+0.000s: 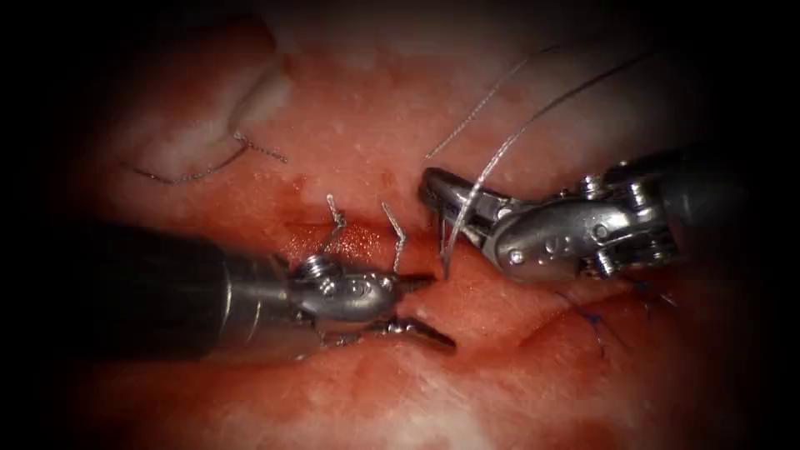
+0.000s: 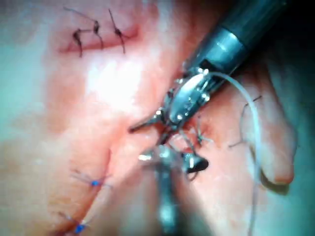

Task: Wound Closure
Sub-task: Pass the needle through the top of the cut in the skin.

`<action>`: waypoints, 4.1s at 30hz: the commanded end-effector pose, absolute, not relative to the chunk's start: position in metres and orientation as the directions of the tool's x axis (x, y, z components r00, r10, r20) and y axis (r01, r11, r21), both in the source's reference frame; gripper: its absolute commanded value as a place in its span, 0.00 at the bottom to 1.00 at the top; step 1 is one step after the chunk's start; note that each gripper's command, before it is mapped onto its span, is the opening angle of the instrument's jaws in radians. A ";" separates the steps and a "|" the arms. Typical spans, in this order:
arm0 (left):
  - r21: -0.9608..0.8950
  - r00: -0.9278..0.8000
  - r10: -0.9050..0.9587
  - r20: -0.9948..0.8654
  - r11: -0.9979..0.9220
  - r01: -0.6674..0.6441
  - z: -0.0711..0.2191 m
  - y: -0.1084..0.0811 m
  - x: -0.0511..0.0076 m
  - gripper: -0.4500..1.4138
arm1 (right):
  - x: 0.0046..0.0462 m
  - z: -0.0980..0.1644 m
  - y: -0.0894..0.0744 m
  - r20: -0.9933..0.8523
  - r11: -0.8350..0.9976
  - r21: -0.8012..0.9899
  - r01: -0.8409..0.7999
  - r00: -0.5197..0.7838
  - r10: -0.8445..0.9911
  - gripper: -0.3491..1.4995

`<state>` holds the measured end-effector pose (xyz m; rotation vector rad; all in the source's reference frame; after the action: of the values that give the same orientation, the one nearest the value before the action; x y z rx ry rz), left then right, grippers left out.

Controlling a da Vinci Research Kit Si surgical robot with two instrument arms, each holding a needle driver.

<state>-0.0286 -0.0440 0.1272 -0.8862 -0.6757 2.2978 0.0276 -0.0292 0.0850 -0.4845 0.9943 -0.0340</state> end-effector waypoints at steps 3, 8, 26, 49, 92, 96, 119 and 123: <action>-0.628 -0.611 0.668 -0.425 -0.704 -0.332 0.128 -0.044 -0.0293 0.61 | 0.0281 0.086 -0.029 -0.809 0.911 -0.364 -0.193 0.550 -0.207 0.00; -0.627 -0.613 0.667 -0.423 -0.704 -0.333 0.128 -0.044 -0.0293 0.60 | 0.0279 0.085 -0.029 -0.814 0.909 -0.361 -0.210 0.547 -0.197 0.00; -0.611 -0.626 0.665 -0.407 -0.708 -0.355 0.132 -0.045 -0.0287 0.59 | 0.0276 0.084 -0.025 -0.869 0.937 -0.186 -0.296 0.495 -0.016 0.00; -0.608 -0.639 0.661 -0.395 -0.709 -0.358 0.133 -0.045 -0.0282 0.59 | 0.0286 0.085 -0.023 -0.862 0.914 0.063 -0.400 0.441 0.252 0.00; -0.610 -0.647 0.657 -0.386 -0.708 -0.355 0.132 -0.045 -0.0279 0.59 | 0.0315 0.085 -0.022 -0.652 0.783 0.370 -0.500 0.461 0.602 0.00; -0.610 -0.649 0.656 -0.385 -0.709 -0.355 0.132 -0.045 -0.0279 0.59 | 0.0318 0.086 -0.022 -0.611 0.764 0.417 -0.493 0.470 0.637 0.00; -0.609 -0.652 0.655 -0.383 -0.709 -0.354 0.132 -0.045 -0.0278 0.57 | 0.0307 0.086 -0.021 -0.502 0.701 0.437 -0.564 0.494 0.710 0.00; -0.609 -0.652 0.655 -0.383 -0.709 -0.355 0.132 -0.045 -0.0278 0.57 | 0.0300 0.086 -0.020 -0.503 0.716 0.390 -0.579 0.518 0.692 0.00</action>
<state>-0.0273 -0.0450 0.1317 -0.8036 -0.6634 2.3328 0.0292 -0.0202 0.0861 0.1795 0.6769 0.7703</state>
